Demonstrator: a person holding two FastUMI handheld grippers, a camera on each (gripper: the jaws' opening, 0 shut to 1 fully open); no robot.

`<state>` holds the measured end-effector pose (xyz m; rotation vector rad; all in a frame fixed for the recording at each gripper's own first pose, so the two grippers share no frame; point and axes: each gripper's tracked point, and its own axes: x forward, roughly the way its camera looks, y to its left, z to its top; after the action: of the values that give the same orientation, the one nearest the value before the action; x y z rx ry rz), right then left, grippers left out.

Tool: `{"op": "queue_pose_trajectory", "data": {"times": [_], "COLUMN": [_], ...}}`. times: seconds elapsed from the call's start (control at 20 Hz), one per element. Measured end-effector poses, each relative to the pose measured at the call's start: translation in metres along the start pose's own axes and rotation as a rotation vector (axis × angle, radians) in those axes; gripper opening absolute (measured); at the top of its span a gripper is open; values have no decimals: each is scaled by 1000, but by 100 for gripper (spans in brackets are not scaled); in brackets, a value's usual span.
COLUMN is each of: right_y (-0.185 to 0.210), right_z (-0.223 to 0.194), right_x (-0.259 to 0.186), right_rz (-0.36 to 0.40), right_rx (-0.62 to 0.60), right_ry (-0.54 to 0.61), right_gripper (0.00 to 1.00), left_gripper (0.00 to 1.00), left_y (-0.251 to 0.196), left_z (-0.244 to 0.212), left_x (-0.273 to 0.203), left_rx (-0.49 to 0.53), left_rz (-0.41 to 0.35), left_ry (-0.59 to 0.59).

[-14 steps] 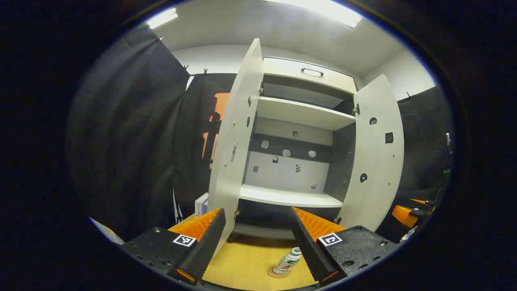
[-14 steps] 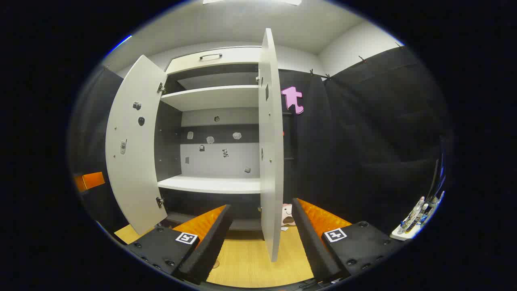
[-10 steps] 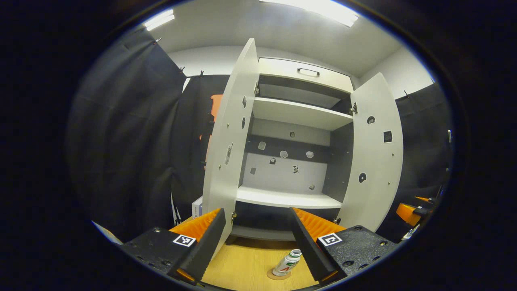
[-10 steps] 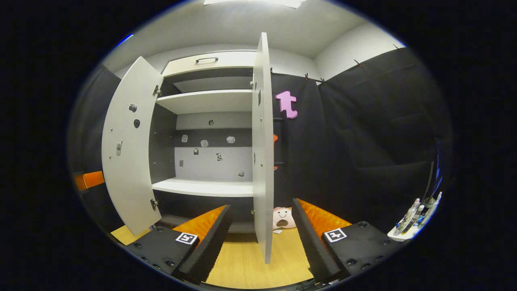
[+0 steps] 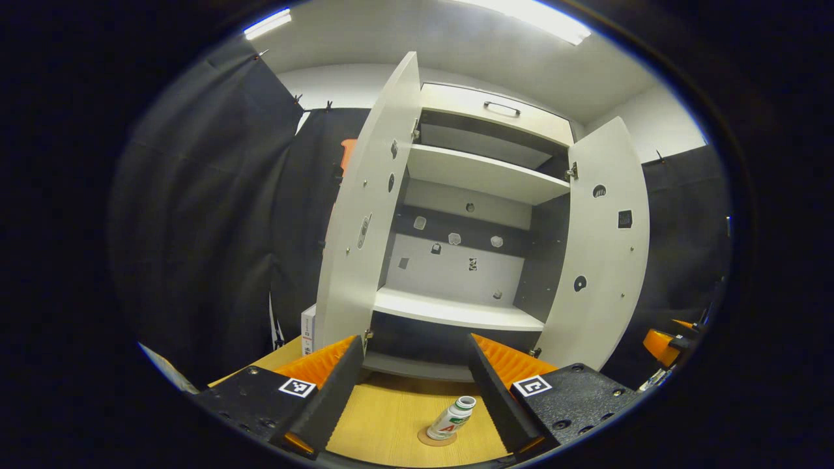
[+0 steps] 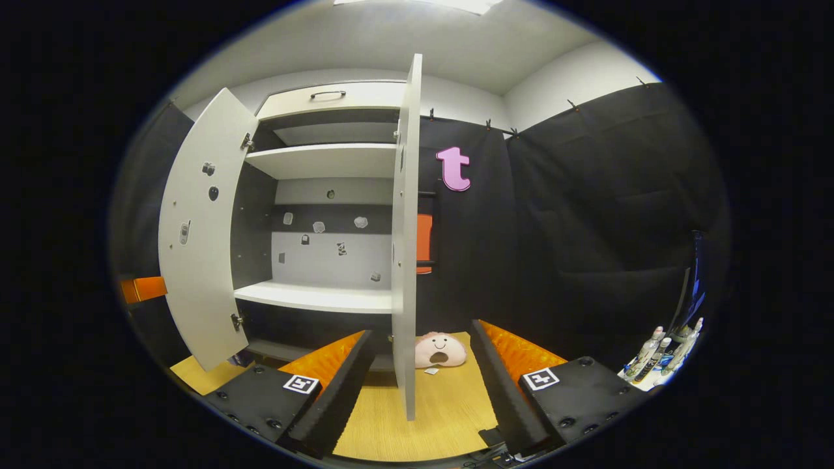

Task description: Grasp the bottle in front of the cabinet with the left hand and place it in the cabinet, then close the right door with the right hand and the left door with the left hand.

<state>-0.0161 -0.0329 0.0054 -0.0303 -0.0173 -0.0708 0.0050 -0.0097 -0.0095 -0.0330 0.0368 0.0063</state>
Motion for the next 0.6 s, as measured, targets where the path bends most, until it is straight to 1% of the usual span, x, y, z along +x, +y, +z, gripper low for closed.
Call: {"op": "queue_pose_trajectory", "data": {"times": [0.15, 0.25, 0.4, 0.6], "right_y": [3, 5, 6, 5], "right_z": [-3, -5, -7, -8], "right_x": [0, 1, 1, -1], "right_rz": [3, 7, 9, 7], "right_rx": [1, -7, -27, -42], "right_ry": [7, 15, 19, 22], "right_gripper": [97, 97, 97, 97], "left_gripper": [95, 95, 95, 95], "left_y": [7, 5, -8, -22], "left_z": [4, -2, -22, -55], "left_x": [-4, -3, 2, 16], "left_rx": [30, 21, -14, -23], "left_rz": [12, 8, -22, -63], "left_ry": [-17, -11, 13, 45]}}
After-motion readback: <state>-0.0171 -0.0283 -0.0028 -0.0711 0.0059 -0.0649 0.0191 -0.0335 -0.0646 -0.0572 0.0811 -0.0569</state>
